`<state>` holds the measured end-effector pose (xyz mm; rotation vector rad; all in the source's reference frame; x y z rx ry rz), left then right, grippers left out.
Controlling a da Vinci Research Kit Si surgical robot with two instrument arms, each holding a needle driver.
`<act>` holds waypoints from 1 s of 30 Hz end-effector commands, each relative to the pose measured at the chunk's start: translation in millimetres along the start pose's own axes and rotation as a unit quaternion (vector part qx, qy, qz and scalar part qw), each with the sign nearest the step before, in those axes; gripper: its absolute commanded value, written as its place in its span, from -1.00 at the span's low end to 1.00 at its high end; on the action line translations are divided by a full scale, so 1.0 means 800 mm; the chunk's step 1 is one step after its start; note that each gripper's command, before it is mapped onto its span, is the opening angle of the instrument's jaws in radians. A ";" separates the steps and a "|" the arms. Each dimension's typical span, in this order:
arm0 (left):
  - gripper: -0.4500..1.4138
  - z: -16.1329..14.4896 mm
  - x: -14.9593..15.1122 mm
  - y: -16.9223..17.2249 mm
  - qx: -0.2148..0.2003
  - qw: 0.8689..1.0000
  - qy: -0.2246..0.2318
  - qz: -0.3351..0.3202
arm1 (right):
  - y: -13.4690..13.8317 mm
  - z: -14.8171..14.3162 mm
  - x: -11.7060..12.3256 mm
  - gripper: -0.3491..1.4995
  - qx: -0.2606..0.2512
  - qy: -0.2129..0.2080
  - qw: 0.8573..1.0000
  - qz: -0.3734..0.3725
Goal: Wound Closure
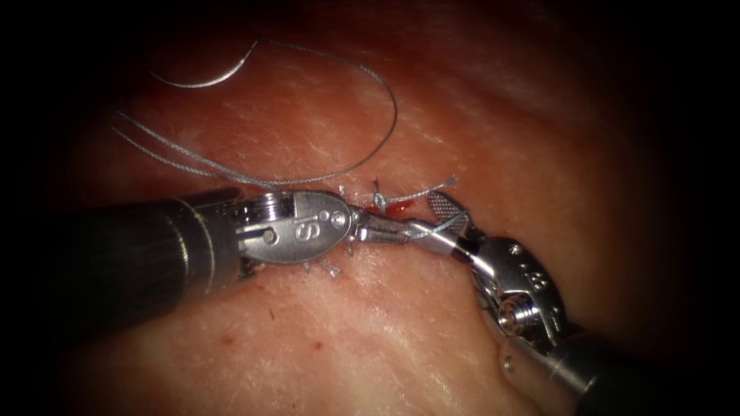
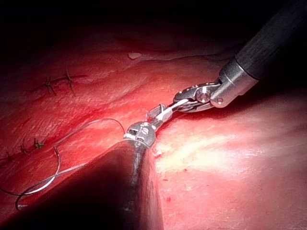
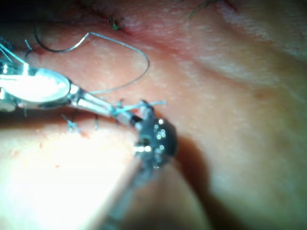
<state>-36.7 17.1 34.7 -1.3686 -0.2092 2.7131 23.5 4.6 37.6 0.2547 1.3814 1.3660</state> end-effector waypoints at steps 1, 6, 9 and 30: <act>-1.00 0.0008 -0.0002 -0.0004 0.000 1.000 0.001 0.002 | 0.0006 0.0013 -0.0007 -0.13 0.002 0.003 1.000 0.025; -1.00 0.0009 -0.0001 -0.0003 0.000 1.000 0.001 0.002 | 0.0008 0.0017 -0.0003 -0.22 0.005 0.001 0.994 0.106; -1.00 0.0008 -0.0001 0.0000 0.000 1.000 0.001 0.002 | 0.0007 0.0017 -0.0004 -0.29 0.004 0.004 0.985 0.170; -1.00 0.0002 -0.0001 0.0009 -0.002 1.000 0.000 0.004 | 0.0043 0.0028 -0.0020 -0.13 -0.044 -0.009 0.983 0.179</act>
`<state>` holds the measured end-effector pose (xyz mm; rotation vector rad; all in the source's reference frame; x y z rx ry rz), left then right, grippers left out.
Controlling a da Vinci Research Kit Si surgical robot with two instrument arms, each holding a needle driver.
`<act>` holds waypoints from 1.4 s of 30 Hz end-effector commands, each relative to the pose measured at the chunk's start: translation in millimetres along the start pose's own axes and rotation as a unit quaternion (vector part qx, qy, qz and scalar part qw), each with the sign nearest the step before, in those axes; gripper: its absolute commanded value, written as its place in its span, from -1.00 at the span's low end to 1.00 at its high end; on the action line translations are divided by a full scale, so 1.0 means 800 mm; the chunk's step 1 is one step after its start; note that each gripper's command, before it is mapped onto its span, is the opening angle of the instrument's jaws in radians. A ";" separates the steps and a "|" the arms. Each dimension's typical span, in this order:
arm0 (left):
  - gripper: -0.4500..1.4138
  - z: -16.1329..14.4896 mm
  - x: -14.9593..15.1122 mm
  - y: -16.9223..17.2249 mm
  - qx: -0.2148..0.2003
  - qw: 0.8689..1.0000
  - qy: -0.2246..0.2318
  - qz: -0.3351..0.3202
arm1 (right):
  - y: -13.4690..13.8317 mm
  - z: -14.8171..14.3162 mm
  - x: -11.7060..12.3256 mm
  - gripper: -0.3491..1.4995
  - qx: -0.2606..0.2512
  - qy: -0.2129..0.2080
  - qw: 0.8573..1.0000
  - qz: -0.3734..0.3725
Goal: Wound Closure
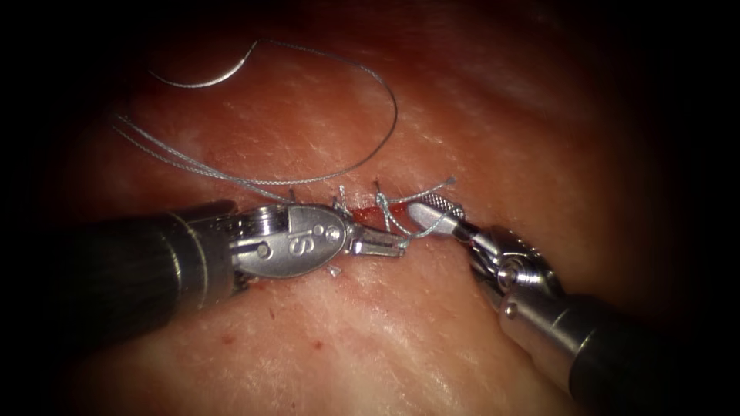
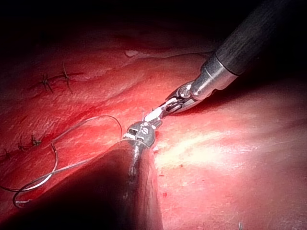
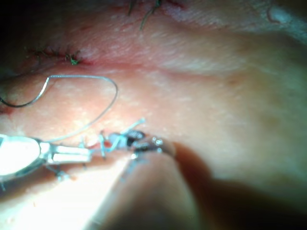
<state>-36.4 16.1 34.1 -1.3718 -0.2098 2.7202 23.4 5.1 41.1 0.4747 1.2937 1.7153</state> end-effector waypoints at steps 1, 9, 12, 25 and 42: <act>-1.00 0.0009 -0.0001 -0.0004 0.000 1.000 0.001 0.001 | 0.0005 0.0015 0.0002 -0.09 0.001 -0.002 1.000 -0.002; -1.00 0.0008 -0.0005 -0.0002 0.000 1.000 0.001 0.003 | -0.0017 0.0040 0.0014 -0.13 0.013 0.000 1.000 0.008; -1.00 0.0005 -0.0009 -0.0001 -0.001 1.000 0.002 0.004 | -0.0024 0.0048 0.0016 -0.27 0.014 0.001 1.000 0.010; -1.00 -0.0005 -0.0018 -0.0003 -0.005 1.000 0.003 0.006 | -0.0034 0.0051 0.0020 -1.00 0.013 0.000 1.000 0.019; -1.00 -0.0066 -0.0029 -0.0212 0.030 0.998 -0.018 -0.044 | -0.0073 0.0015 -0.0017 -1.00 0.043 -0.035 0.990 -0.132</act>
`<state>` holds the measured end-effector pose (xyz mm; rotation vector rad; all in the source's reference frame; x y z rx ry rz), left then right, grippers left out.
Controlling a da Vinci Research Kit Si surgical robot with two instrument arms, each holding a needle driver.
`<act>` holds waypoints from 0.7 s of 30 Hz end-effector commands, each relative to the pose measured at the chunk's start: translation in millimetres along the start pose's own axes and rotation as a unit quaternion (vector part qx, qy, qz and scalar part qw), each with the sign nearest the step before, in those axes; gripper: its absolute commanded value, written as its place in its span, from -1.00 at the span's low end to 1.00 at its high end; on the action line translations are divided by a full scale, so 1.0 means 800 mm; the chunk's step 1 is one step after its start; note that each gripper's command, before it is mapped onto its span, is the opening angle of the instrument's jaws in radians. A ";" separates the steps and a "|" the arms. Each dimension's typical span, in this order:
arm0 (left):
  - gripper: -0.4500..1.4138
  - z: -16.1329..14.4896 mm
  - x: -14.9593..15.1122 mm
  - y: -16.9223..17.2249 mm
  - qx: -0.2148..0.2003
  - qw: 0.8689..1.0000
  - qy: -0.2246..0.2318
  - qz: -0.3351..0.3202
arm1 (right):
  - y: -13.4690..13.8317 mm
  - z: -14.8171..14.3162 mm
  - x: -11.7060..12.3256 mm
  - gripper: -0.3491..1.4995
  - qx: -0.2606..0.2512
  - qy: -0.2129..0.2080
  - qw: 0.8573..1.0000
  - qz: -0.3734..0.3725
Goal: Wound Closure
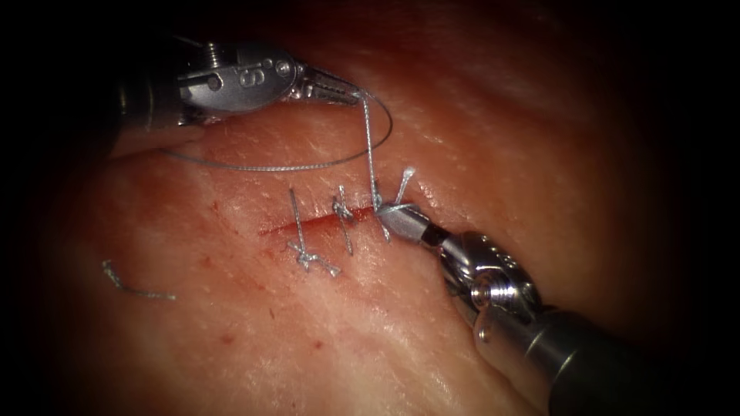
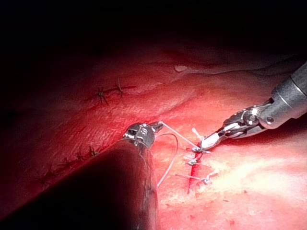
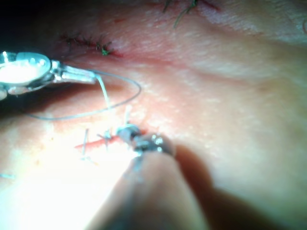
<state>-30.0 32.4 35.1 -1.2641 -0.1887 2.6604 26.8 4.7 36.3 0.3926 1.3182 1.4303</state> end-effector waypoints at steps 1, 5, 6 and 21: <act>-1.00 0.0010 -0.0002 -0.0018 0.002 1.000 0.002 0.001 | -0.0002 0.0008 -0.0004 -1.00 0.004 -0.002 1.000 -0.014; -1.00 0.0021 -0.0013 -0.0059 0.008 1.000 0.001 -0.007 | -0.0005 0.0003 -0.0012 -1.00 0.001 -0.017 0.999 -0.045; -1.00 0.0029 -0.0019 -0.0077 0.009 1.000 -0.001 -0.010 | -0.0004 0.0003 -0.0016 -1.00 0.001 -0.025 0.998 -0.061; -1.00 0.0079 -0.0085 -0.0176 0.029 0.999 -0.010 -0.028 | 0.0004 0.0001 -0.0032 -1.00 0.087 -0.065 0.931 -0.349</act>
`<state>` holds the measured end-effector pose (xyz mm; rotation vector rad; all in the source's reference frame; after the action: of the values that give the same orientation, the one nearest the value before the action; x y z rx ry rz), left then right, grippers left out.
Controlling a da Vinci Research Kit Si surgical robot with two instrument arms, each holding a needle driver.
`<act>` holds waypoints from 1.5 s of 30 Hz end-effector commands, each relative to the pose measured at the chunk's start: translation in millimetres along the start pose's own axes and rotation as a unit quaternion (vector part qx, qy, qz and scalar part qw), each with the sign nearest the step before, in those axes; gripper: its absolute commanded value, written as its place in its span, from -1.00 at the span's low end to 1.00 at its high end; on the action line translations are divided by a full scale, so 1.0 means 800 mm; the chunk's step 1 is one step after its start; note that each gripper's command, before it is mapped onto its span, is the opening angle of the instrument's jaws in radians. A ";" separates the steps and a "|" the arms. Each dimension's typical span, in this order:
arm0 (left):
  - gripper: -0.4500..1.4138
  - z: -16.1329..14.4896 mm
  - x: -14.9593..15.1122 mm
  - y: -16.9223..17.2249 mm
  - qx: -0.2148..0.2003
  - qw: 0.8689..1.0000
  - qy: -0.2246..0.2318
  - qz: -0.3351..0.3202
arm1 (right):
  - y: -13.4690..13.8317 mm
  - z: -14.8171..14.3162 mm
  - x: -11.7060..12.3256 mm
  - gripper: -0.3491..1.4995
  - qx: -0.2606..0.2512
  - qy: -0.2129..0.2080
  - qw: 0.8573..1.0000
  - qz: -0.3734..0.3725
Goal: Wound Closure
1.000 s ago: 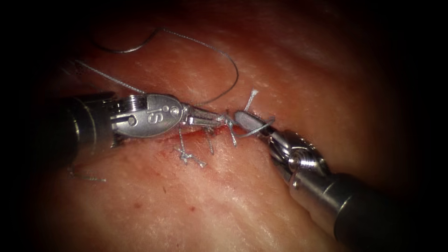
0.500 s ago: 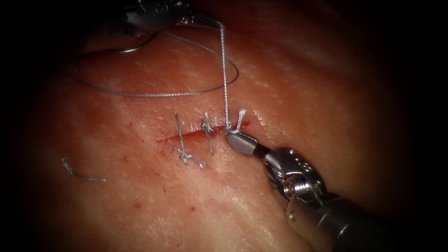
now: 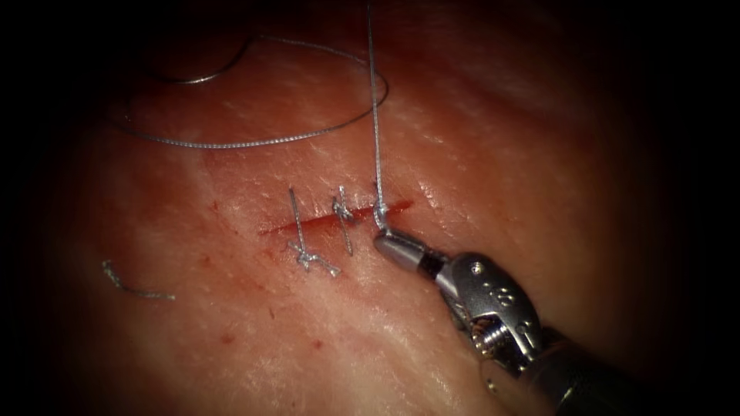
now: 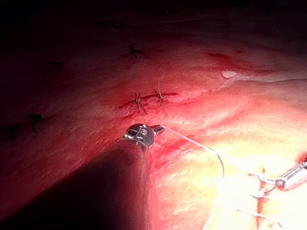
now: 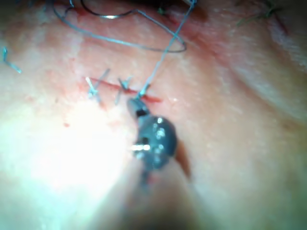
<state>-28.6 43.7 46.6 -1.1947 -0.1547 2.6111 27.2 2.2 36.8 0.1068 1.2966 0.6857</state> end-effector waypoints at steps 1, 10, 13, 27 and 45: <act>-1.00 0.0010 0.0000 -0.0009 0.004 1.000 0.000 0.003 | 0.0007 0.0009 -0.0005 -1.00 0.006 0.001 1.000 -0.020; -1.00 0.0031 -0.0019 -0.0031 0.009 1.000 -0.002 -0.008 | -0.0010 0.0012 -0.0012 -1.00 0.041 0.003 0.988 -0.147; -1.00 0.0035 -0.0024 -0.0037 0.012 1.000 -0.004 -0.008 | -0.0016 0.0011 -0.0012 -1.00 0.043 0.001 0.985 -0.168; -1.00 0.0041 -0.0030 -0.0044 0.016 1.000 -0.006 -0.012 | -0.0042 0.0009 -0.0024 -1.00 0.061 -0.026 0.982 -0.174; -1.00 -0.0072 0.0097 0.0036 -0.019 0.996 0.083 -0.038 | -0.0061 -0.0052 0.0069 0.88 0.049 -0.008 0.991 -0.120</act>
<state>-29.2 42.2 36.2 -1.3803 -0.2219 2.4404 25.6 -0.4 28.6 0.0263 1.2964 0.4109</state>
